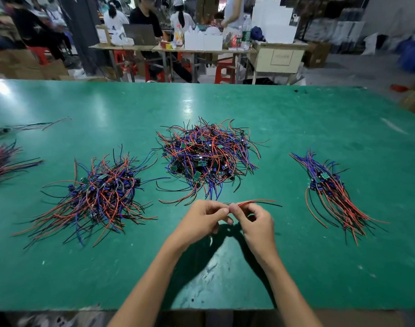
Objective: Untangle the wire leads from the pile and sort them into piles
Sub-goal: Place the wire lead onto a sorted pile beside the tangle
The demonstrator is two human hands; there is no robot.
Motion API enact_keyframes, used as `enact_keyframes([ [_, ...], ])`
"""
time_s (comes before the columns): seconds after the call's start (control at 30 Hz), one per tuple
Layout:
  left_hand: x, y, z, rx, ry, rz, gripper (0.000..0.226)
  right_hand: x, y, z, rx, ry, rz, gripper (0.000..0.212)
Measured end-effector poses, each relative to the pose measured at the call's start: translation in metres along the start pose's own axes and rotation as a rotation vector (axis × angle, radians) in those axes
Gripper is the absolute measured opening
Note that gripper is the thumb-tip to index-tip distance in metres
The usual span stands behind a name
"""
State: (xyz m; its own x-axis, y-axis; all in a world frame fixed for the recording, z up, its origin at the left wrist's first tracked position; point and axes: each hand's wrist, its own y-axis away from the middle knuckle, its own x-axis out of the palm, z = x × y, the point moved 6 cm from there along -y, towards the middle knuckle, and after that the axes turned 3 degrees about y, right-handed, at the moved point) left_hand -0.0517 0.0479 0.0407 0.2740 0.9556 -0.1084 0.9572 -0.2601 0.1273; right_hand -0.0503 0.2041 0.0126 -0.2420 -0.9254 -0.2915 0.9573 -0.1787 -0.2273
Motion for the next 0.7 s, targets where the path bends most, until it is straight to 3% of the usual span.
enact_keyframes([
  [0.07, 0.002, -0.003, 0.006, 0.008, -0.064, -0.051, 0.019, -0.002, 0.000, 0.002, -0.028, 0.014, -0.028, 0.009],
  [0.17, 0.007, -0.003, 0.014, 0.037, -0.044, -0.090, 0.018, -0.001, 0.001, 0.005, -0.034, 0.030, -0.025, 0.022],
  [0.3, 0.009, 0.000, 0.023, 0.095, 0.079, -0.200, 0.018, 0.010, 0.003, 0.010, -0.072, 0.067, 0.131, 0.022],
  [0.43, 0.009, 0.000, 0.027, 0.128, 0.105, -0.243, 0.025, 0.016, 0.005, 0.013, -0.133, 0.206, 0.178, 0.027],
  [0.53, 0.010, -0.001, 0.027, 0.119, 0.024, -0.211, 0.029, 0.019, 0.005, 0.012, -0.087, 0.227, 0.158, 0.036],
  [0.7, 0.013, 0.001, 0.024, 0.134, -0.039, -0.148, 0.018, 0.009, 0.003, 0.011, 0.002, 0.091, 0.010, 0.029],
])
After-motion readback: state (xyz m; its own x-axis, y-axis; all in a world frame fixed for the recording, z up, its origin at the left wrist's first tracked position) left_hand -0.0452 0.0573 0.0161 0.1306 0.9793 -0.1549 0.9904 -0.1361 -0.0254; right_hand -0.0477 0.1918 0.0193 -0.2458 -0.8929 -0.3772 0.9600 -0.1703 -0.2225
